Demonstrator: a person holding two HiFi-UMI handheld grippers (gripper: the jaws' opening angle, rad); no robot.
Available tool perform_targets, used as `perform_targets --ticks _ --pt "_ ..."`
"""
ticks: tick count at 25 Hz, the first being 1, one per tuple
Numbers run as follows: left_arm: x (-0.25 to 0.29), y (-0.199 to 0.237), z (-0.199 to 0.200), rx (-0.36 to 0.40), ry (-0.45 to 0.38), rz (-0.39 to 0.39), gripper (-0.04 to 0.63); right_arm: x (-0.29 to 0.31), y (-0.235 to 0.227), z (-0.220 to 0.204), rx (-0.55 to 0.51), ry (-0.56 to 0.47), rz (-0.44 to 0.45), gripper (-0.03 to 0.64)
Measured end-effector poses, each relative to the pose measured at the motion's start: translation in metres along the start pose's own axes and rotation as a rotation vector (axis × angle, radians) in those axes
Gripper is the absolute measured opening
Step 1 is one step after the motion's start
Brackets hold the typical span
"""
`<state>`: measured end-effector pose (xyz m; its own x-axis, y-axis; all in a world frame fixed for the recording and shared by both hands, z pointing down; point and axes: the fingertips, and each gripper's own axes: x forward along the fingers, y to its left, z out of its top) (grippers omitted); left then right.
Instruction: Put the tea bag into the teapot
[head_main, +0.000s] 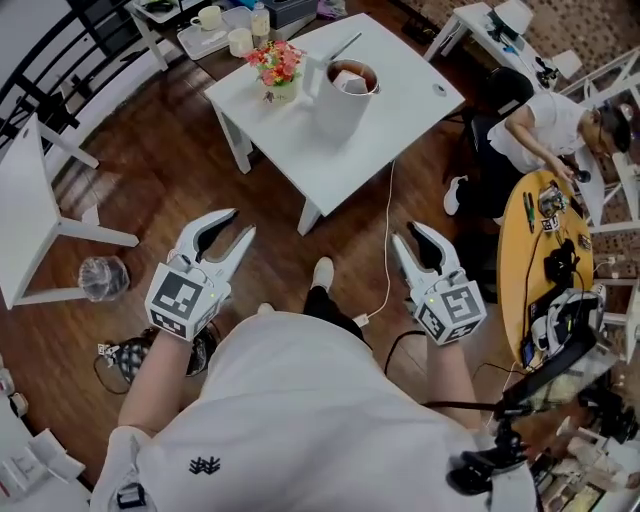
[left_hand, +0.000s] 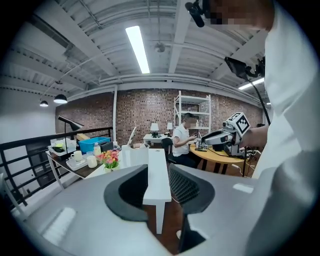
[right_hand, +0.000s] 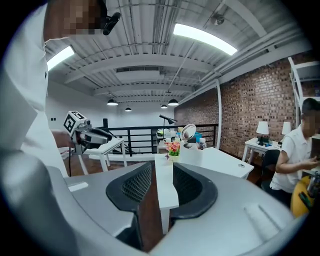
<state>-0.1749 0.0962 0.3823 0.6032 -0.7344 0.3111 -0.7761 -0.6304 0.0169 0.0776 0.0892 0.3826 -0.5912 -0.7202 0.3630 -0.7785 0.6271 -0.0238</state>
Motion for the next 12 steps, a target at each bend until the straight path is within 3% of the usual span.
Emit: perform_targets --ticks 12 --pt "-0.089 -0.016 -0.034 0.024 -0.003 -0.010 0.106 -0.051 0.093 -0.009 -0.021 -0.018 -0.064 0.126"
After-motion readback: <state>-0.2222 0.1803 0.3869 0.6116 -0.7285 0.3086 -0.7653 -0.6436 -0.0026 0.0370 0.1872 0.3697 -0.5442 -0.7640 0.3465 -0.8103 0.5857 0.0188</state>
